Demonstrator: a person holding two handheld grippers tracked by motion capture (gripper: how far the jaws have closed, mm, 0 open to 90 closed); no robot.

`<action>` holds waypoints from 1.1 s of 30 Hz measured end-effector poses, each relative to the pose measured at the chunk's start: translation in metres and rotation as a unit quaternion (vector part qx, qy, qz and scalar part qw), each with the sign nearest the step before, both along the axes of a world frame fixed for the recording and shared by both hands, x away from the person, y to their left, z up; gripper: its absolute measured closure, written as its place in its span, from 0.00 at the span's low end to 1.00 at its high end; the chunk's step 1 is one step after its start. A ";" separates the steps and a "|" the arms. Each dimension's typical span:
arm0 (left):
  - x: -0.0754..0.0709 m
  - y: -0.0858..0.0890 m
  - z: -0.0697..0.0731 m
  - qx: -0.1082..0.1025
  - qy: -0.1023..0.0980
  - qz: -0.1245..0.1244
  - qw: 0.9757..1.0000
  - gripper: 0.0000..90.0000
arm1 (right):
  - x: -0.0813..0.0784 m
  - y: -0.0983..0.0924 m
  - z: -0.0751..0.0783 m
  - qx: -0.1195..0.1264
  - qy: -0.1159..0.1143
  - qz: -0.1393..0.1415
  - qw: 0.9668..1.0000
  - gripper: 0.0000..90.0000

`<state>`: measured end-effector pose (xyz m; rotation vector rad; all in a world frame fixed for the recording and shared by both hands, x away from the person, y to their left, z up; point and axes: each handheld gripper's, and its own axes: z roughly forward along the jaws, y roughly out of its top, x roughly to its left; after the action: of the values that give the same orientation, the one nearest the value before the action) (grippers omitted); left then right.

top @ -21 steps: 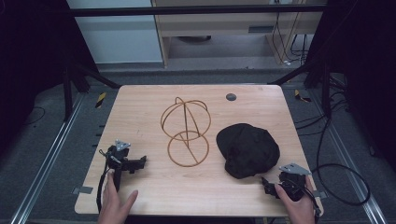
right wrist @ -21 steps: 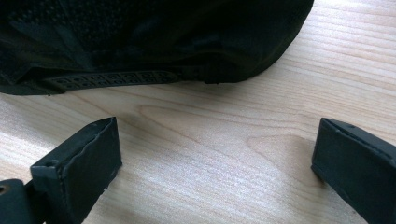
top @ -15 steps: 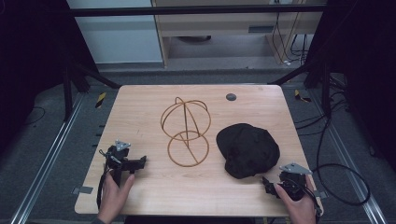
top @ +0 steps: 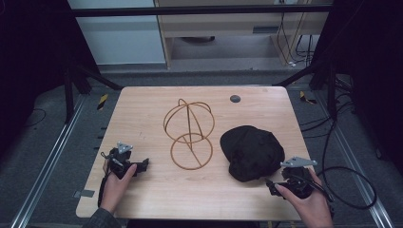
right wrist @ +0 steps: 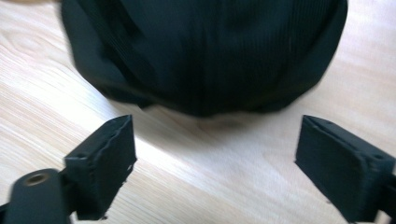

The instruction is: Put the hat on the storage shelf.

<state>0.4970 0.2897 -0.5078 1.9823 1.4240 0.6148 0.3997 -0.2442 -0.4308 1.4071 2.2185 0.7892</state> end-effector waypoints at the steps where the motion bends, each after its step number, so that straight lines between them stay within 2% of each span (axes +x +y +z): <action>1: 0.000 0.000 0.000 0.000 0.000 0.000 1.000 0.00 | 0.002 0.002 0.006 0.000 -0.002 0.004 1.000 0.17; 4: 0.000 0.000 0.000 0.000 0.000 0.001 1.000 0.00 | 0.010 0.006 0.022 0.001 -0.007 0.012 1.000 0.21; 7: 0.000 -0.001 0.000 0.000 0.000 0.002 1.000 0.00 | 0.023 0.011 0.039 -0.011 -0.013 0.014 1.000 0.26; 10: 0.000 -0.001 0.000 0.000 0.000 0.002 1.000 0.00 | 0.036 0.021 0.054 -0.003 -0.008 0.022 1.000 0.26; 13: 0.000 -0.001 0.000 0.000 0.000 0.003 1.000 0.00 | 0.050 0.030 0.061 0.002 0.001 0.016 1.000 0.26; 18: -0.001 -0.002 0.000 0.000 -0.001 0.003 1.000 0.00 | 0.069 0.039 0.059 -0.013 0.024 0.009 1.000 0.21; 22: -0.001 -0.003 0.000 0.000 0.000 0.002 1.000 0.00 | 0.078 0.042 0.050 -0.022 0.041 0.003 0.999 0.14; 25: -0.001 -0.004 0.000 0.001 -0.001 -0.001 1.000 0.00 | 0.081 0.041 0.045 -0.025 0.048 0.002 0.999 0.12; 26: -0.001 -0.005 0.000 0.001 0.000 -0.002 1.000 0.00 | 0.085 0.041 0.042 -0.028 0.058 0.001 0.998 0.12; 33: -0.002 -0.006 0.000 0.001 0.000 -0.005 1.000 0.00 | 0.092 0.040 0.036 -0.030 0.078 0.008 0.997 0.33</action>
<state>0.4955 0.2837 -0.5079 1.9894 1.4121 0.6112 0.4918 -0.2046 -0.3951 1.4694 2.3507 0.6319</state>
